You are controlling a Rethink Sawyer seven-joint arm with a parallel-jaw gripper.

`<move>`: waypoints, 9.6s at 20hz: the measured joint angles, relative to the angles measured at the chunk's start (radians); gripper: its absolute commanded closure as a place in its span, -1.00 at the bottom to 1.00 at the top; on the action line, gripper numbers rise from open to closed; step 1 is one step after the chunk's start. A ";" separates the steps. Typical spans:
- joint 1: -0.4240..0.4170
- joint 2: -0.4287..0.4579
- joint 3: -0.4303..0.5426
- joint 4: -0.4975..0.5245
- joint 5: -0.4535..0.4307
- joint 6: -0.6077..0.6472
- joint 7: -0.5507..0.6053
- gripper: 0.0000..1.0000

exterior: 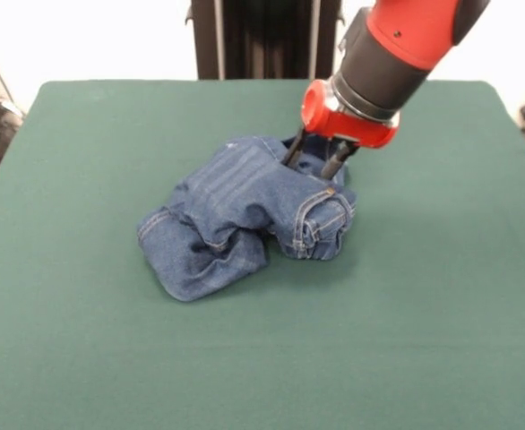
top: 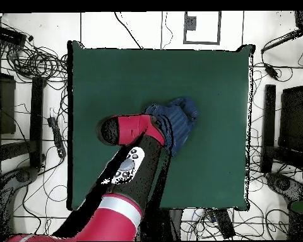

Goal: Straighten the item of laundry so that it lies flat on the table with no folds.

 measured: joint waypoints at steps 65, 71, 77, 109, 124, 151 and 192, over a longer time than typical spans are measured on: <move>-0.013 -0.031 -0.055 -0.052 -0.037 -0.094 0.000 -1.00; -0.013 -0.065 -0.056 -0.049 -0.049 -0.104 0.000 1.00; -0.013 -0.076 -0.056 -0.048 -0.077 -0.129 0.000 1.00; 0.000 -0.336 -0.057 0.154 0.061 -0.001 0.000 1.00; 0.260 -0.507 -0.151 0.173 0.254 0.389 0.318 1.00; 0.037 -0.613 -0.124 0.179 0.211 0.482 0.659 1.00; 0.223 -0.568 -0.126 -0.367 0.280 1.205 1.021 1.00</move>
